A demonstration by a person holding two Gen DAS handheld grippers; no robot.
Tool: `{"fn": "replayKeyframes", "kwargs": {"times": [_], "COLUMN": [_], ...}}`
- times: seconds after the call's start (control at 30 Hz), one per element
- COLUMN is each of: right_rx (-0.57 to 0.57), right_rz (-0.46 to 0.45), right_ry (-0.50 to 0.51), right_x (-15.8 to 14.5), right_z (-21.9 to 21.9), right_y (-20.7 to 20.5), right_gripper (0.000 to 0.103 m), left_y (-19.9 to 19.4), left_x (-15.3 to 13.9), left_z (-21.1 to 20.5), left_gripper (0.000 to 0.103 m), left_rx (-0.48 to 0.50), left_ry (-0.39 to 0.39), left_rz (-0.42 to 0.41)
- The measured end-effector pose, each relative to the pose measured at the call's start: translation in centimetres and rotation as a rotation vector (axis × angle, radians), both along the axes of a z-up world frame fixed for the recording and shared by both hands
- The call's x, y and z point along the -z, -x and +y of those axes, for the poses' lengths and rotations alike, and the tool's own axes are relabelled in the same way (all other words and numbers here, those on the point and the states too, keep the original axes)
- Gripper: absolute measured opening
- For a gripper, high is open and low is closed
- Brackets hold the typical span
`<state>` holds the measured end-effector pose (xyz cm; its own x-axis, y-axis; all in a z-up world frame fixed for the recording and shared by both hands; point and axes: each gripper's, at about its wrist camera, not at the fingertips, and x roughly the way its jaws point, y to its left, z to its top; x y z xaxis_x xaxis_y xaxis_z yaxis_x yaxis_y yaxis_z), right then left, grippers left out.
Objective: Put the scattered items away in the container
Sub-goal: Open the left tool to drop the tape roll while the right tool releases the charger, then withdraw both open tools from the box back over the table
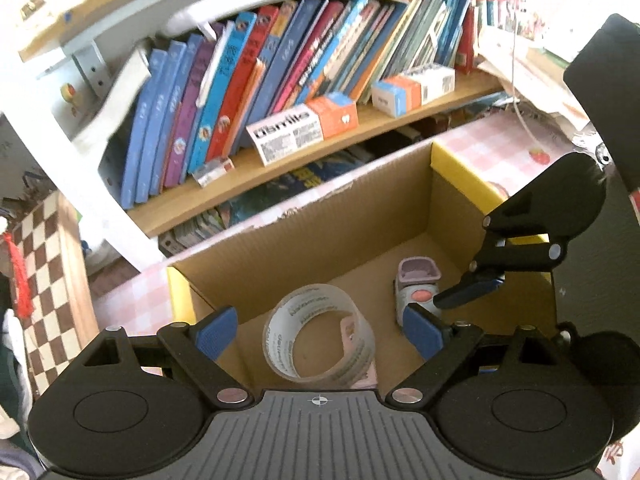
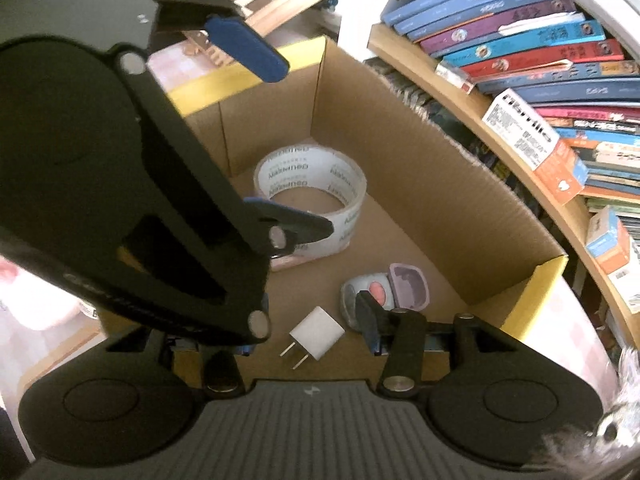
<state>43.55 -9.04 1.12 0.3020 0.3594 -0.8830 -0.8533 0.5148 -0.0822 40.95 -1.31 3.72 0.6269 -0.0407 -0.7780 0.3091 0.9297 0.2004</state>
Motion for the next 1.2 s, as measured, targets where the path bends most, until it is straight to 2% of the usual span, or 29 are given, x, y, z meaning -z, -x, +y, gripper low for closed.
{"fn": "replayKeyframes", "kwargs": {"times": [0.37,0.7,1.2], "right_rx": [0.063,0.119,0.235], "right_rz": [-0.098,-0.164,-0.249], "right_ry": [-0.067,-0.168,-0.318], "right_x": [-4.7,-8.3,-11.5], "right_z": [-2.5,-4.3,-6.8], "right_y": [3.4,9.7,19.3], "right_gripper": [0.048,0.048,0.051], "left_y": [5.3,12.8,22.9], "left_x": [-4.2,-8.0,-9.7], "left_z": [1.4,2.8,4.5], "left_gripper": [0.092,0.092,0.093], "left_rx": [-0.012,0.003,0.02], "left_ry": [0.07,0.152,0.213], "left_rz": [-0.132,-0.248,-0.347]}}
